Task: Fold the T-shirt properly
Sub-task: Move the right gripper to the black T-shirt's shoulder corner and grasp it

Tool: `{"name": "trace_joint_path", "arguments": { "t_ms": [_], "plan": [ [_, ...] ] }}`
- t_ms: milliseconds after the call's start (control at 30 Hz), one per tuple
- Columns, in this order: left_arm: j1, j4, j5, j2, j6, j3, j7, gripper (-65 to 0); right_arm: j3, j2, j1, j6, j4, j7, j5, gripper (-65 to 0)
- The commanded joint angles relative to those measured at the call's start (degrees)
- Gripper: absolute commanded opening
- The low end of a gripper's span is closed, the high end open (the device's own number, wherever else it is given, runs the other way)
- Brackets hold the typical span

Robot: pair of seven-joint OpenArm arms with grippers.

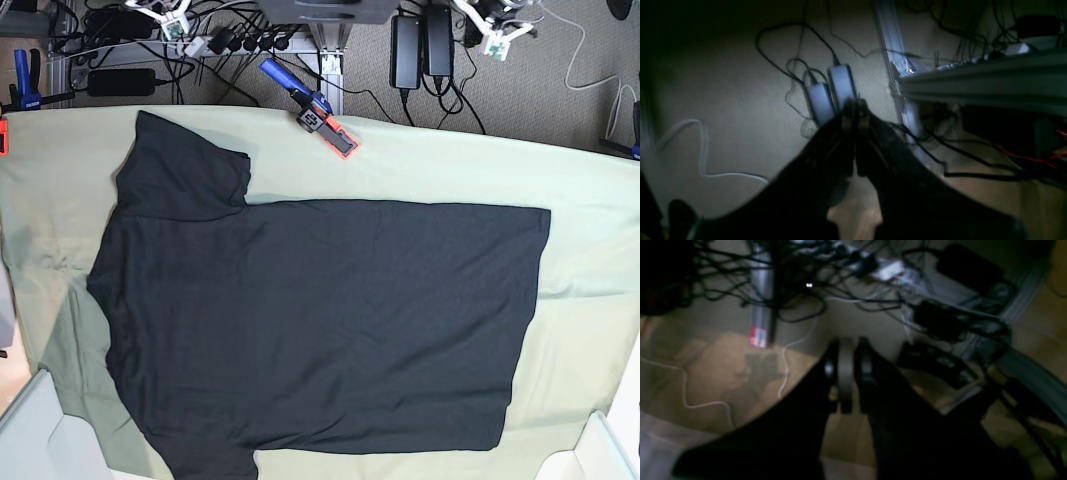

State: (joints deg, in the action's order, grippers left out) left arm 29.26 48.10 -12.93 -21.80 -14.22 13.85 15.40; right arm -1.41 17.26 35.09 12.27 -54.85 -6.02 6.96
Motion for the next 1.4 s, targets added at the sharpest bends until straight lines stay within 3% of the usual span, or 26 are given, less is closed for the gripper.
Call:
{"name": "trace_joint_path", "arguments": {
  "t_ms": [0, 133, 267, 400, 567, 667, 833, 1100, 1367],
  "plan": [
    [2.0, 2.6, -0.2, -1.2, -0.5, -1.1, 1.1, -65.0, -0.2, 2.2, 3.0, -1.4, -3.2, -0.1, -0.8, -62.0],
    [8.2, 12.3, -0.2, -4.3, -0.7, -4.3, 1.0, -65.0, -1.4, 7.0, 11.2, -1.5, -16.0, -1.8, -3.6, -62.0],
    [13.6, 22.2, -0.2, -6.8, -0.7, -6.5, 0.5, -65.0, -5.8, 9.6, 18.0, -1.8, -28.4, -6.6, -7.5, -62.0],
    [17.3, 33.1, -0.2, -7.8, -0.6, -8.7, -6.4, -65.0, -12.6, 10.3, 22.4, -1.8, -39.8, -9.6, -13.0, -60.6],
    [19.3, 46.8, -3.6, -7.8, -0.6, -11.5, -19.5, -65.0, -22.1, 10.5, 23.2, -1.8, -50.8, -15.5, -24.5, -42.5],
    [19.6, 53.4, -4.7, -7.8, -0.6, -13.4, -27.3, -57.7, -27.4, 10.5, 22.4, -1.8, -55.5, -17.2, -31.0, -35.4],
    [19.7, 60.2, -5.8, -7.8, -0.6, -14.6, -36.6, -45.4, -31.5, 10.5, 16.2, -1.7, -56.3, -18.2, -37.7, -33.3],
    [20.6, 61.8, -5.7, -7.9, -0.6, -14.6, -37.4, -45.4, -28.2, 7.9, 4.2, -1.5, -50.4, -19.5, -40.0, -33.3],
    [20.6, 62.4, -4.0, -7.9, -0.6, -15.5, -36.7, -45.4, -22.4, 1.1, -3.9, 0.1, -43.6, -21.0, -41.0, -33.3]
  ]
}}
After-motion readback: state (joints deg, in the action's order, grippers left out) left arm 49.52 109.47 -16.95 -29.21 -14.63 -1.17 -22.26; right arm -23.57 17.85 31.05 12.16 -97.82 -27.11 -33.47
